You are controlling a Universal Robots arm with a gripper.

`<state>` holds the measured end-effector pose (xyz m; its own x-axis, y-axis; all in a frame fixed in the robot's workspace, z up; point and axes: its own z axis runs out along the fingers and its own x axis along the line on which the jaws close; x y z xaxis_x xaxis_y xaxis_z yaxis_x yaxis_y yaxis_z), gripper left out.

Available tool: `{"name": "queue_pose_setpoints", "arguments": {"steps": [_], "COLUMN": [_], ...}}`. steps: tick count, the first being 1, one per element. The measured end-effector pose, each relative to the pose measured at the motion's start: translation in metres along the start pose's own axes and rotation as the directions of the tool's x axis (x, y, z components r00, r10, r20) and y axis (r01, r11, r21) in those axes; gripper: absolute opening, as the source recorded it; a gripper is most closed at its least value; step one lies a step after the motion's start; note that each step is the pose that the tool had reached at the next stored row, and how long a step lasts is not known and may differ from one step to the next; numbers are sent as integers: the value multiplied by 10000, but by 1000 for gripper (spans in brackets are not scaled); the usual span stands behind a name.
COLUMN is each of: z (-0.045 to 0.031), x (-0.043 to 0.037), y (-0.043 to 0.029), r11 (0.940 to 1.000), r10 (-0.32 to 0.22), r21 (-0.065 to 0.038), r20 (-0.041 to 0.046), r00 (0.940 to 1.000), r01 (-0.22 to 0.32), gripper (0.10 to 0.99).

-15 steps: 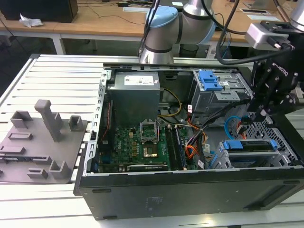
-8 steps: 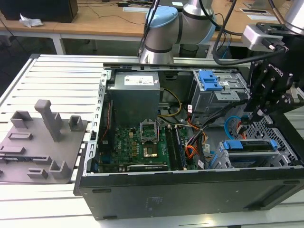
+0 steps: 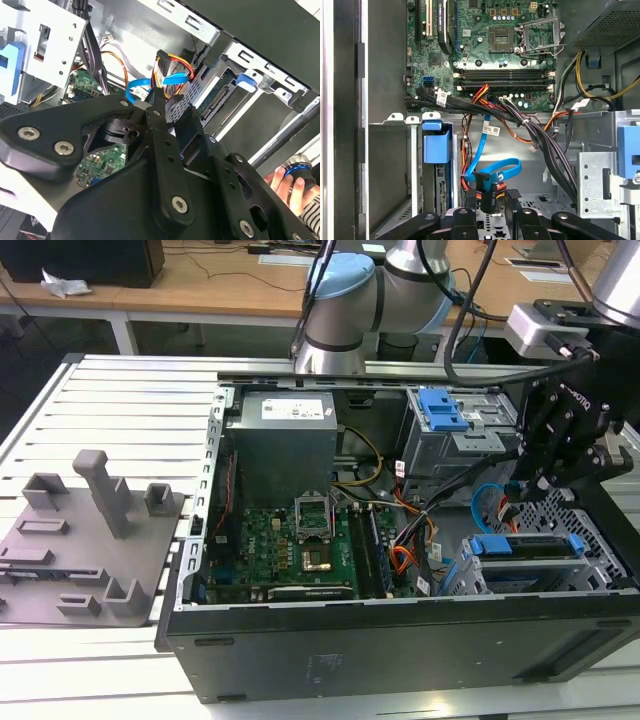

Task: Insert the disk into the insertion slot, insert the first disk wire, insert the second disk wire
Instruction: 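Insert the first disk wire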

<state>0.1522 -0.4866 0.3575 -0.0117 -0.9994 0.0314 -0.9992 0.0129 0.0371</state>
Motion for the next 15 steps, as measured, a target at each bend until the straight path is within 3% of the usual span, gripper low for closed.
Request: {"name": "queue_pose_setpoints", "arguments": {"steps": [4, 7, 12, 15], "z": [36, 48, 56, 56], "x": [-1, -1, -2, -2], "y": [-1, 1, 0, 0], "r11": [10000, 10000, 10000, 10000], "r10": [0, 3, 2, 3], "r21": [0, 1, 1, 1], "r20": [-6, -82, -85, -85], "r00": [10000, 10000, 10000, 10000], "r01": [0, -3, -2, -3], "gripper": [361, 361, 361, 282]}}
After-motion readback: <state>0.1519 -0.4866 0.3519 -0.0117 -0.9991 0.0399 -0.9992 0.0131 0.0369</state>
